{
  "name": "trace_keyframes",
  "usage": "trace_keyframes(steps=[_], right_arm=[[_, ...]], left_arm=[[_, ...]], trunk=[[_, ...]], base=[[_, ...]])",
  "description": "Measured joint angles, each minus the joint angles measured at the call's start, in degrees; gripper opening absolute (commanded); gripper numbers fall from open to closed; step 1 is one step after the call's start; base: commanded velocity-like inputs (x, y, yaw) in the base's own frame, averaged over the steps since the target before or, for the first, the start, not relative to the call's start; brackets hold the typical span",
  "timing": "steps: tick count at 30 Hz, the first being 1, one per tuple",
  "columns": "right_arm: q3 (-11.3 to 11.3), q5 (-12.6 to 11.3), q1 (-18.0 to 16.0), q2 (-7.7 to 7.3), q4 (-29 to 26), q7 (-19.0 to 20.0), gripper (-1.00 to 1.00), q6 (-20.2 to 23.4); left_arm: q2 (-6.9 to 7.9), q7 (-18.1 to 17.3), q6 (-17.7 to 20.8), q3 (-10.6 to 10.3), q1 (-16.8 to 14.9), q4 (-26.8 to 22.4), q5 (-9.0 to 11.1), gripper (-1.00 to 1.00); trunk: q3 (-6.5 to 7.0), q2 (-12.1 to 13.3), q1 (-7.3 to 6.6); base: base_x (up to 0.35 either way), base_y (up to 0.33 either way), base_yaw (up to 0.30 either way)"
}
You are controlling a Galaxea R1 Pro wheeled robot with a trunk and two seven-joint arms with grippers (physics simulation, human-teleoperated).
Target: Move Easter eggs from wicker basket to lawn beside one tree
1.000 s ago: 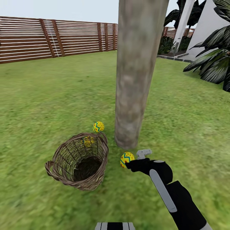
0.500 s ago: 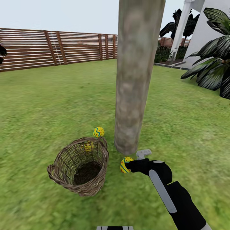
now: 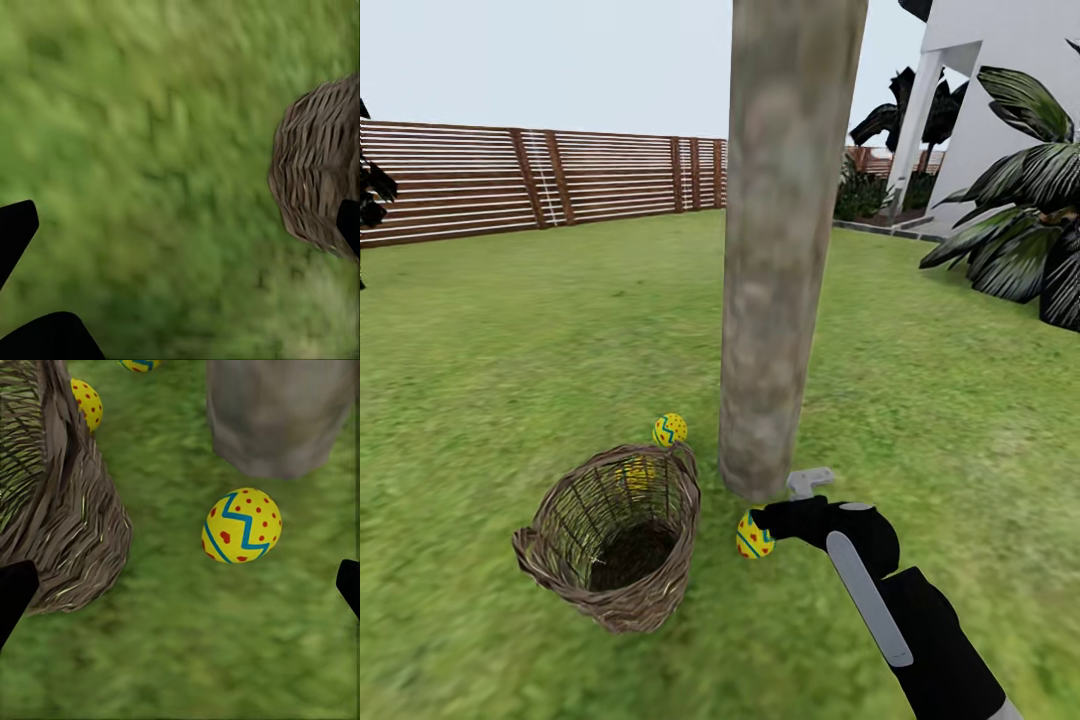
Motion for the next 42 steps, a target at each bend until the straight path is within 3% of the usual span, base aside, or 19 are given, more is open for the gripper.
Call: trace_keyframes(steps=[26,34,42], right_arm=[[-0.14,0.0,0.0,-0.1,0.0,0.16,1.0,0.06],[-0.36,0.01,0.0,-0.09,0.01,0.18,1.0,0.06],[-0.67,0.01,0.0,-0.14,0.0,0.23,1.0,-0.04]], left_arm=[[-0.4,-0.44,0.1,-0.09,-0.81,-0.07,0.0,1.0],[-0.62,-0.42,-0.64,-0.22,-0.84,0.0,-0.28,1.0],[-0.61,-0.32,-1.16,-1.2,-0.82,0.3,-0.45,1.0]], trunk=[[5.76,0.35,-0.67],[5.77,0.35,-0.66],[5.77,0.36,-0.63]], base=[[0.0,0.0,0.0],[-0.012,0.0,0.0],[-0.254,0.0,0.0]])
